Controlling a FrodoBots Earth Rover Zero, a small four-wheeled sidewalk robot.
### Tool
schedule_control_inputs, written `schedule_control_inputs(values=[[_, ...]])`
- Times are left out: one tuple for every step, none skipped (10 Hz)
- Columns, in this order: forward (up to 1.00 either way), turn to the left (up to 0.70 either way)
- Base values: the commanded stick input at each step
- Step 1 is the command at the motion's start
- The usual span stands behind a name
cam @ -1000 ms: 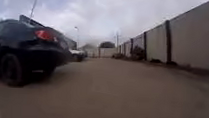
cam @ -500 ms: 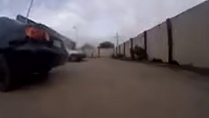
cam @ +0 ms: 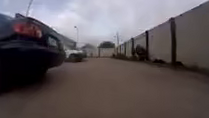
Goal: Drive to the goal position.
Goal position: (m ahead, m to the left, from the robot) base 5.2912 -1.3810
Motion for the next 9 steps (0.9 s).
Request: schedule_control_inputs(values=[[0.50,0.00],[0.50,0.00],[0.50,0.00],[0.50,0.00],[0.50,0.00],[0.50,0.00],[0.50,0.00],[0.50,0.00],[0.50,0.00]])
